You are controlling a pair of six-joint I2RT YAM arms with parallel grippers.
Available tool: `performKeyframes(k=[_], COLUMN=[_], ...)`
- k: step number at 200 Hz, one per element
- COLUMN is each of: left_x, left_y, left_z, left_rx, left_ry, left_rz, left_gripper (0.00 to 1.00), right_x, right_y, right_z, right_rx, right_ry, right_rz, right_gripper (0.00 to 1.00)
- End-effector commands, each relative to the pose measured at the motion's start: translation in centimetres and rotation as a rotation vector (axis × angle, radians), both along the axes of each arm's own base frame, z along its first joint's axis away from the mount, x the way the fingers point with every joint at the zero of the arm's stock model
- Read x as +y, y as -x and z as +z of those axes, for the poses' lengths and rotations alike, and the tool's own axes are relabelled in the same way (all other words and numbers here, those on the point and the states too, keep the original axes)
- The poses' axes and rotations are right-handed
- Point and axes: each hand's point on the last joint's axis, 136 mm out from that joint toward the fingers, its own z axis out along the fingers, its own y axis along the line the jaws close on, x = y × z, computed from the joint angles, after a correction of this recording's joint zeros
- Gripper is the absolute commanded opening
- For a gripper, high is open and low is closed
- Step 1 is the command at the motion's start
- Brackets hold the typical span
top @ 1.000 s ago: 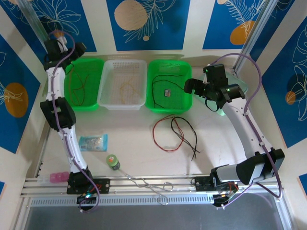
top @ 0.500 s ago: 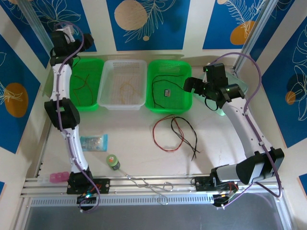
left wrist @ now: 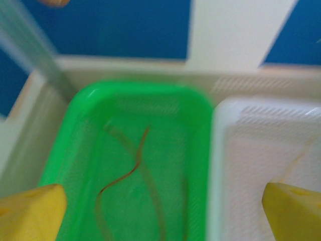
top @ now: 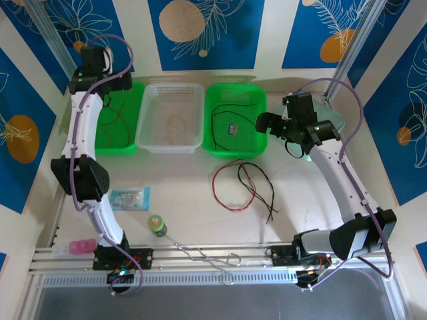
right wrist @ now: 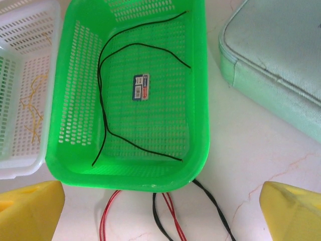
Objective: Untangle the cables
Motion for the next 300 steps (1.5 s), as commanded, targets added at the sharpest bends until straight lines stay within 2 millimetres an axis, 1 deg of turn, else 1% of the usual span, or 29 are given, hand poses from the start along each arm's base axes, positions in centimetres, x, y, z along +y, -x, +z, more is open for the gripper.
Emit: performKeyframes(k=[1, 15, 23, 48, 66, 90, 100, 127, 160, 204, 210, 225, 242, 263, 300], left_x=[4.6, 6.6, 7.6, 9.8, 11.3, 13.1, 13.8, 15.5, 17.4, 19.2, 19.5, 19.9, 20.1, 20.6, 21.2], left_y=[5.0, 6.8, 7.7, 9.6, 10.8, 12.1, 12.4, 12.2, 11.9, 11.1, 11.0, 10.8, 10.4, 10.2, 9.3], left_z=[-3.3, -3.6, -3.7, -4.8, -6.3, -7.8, -8.3, -9.8, -11.6, -13.6, -13.9, -14.6, -15.2, -15.7, -15.7], left_rx=[0.242, 0.296, 0.299, 0.258, 0.279, 0.259, 0.24, 0.185, 0.165, 0.14, 0.142, 0.149, 0.147, 0.137, 0.12], left_ry=[-0.265, -0.355, -0.369, -0.303, -0.294, -0.207, -0.172, -0.11, -0.061, 0.052, 0.067, 0.098, 0.126, 0.138, 0.143], left_rz=[0.131, 0.196, 0.232, 0.301, 0.344, 0.419, 0.439, 0.475, 0.522, 0.538, 0.542, 0.54, 0.538, 0.545, 0.528], left_gripper=[0.99, 0.99, 0.99, 0.99, 0.99, 1.0, 0.98, 0.92, 0.83, 0.74, 0.72, 0.62, 0.54, 0.52, 0.52], right_x=[1.2, 1.9, 2.4, 3.8, 4.6, 4.9, 5.0, 4.9, 4.5, 4.4, 4.4, 4.5, 4.9, 5.3, 5.9], right_y=[0.4, 0.3, 0.1, -0.3, -0.4, -0.4, -0.3, 0.3, 1.3, 1.8, 1.7, 1.6, 1.3, 1.1, 0.7], right_z=[0.0, 0.1, 0.2, 0.7, 1.3, 2.1, 2.3, 3.1, 3.4, 3.9, 4.0, 4.3, 4.4, 4.7, 4.7], right_rx=[0.01, 0.013, 0.014, 0.022, 0.023, 0.01, 0.011, 0.0, -0.007, -0.016, -0.018, -0.024, -0.025, -0.029, -0.028], right_ry=[-0.042, -0.039, -0.041, -0.035, -0.024, -0.013, -0.008, 0.008, 0.018, 0.024, 0.025, 0.025, 0.024, 0.026, 0.036], right_rz=[0.026, 0.049, 0.061, 0.106, 0.13, 0.143, 0.144, 0.145, 0.129, 0.118, 0.117, 0.121, 0.126, 0.136, 0.148], right_gripper=[1.0, 1.0, 1.0, 1.0, 1.0, 1.0, 1.0, 1.0, 1.0, 1.0, 1.0, 1.0, 1.0, 1.0, 1.0])
